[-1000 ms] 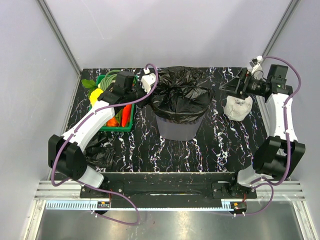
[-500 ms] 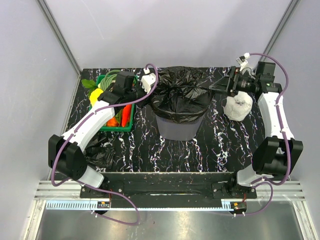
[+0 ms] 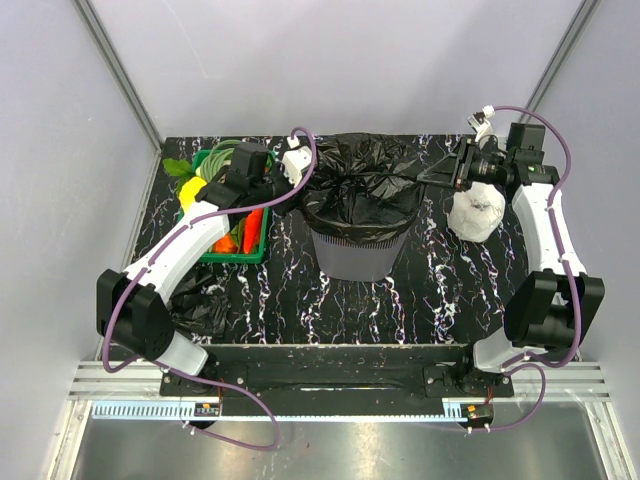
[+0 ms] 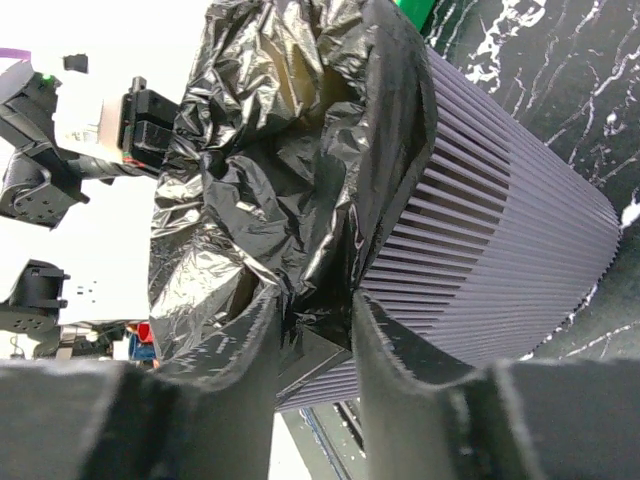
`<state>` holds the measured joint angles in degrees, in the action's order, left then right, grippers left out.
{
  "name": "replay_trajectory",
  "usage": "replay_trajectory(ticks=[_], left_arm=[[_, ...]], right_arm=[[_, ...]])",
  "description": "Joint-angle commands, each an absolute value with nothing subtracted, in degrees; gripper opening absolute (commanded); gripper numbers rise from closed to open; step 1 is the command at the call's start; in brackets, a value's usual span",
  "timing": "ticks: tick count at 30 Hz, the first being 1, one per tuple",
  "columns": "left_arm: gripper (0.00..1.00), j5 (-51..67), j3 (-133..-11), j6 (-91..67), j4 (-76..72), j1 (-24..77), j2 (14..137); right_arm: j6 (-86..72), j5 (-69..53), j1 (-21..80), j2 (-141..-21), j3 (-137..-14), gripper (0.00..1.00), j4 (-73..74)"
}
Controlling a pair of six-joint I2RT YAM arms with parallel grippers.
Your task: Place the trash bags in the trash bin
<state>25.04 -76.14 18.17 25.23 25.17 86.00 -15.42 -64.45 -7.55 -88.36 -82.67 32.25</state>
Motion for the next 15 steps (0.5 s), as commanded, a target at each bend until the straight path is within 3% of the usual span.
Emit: replay_trajectory(ticks=[1, 5, 15], left_arm=[[0.00, 25.3, -78.0, 18.7, 23.9, 25.2, 84.8], [0.00, 25.1, -78.0, 19.0, 23.9, 25.2, 84.5], [0.00, 25.2, -78.1, 19.2, 24.0, 25.2, 84.5]], right_arm=[[-15.1, -65.0, -7.1, -88.0, -82.9, 0.35, 30.6], [-15.4, -65.0, -7.1, -88.2, -83.8, 0.25, 30.6], [-16.3, -65.3, -7.1, -87.4, -86.7, 0.22, 30.7]])
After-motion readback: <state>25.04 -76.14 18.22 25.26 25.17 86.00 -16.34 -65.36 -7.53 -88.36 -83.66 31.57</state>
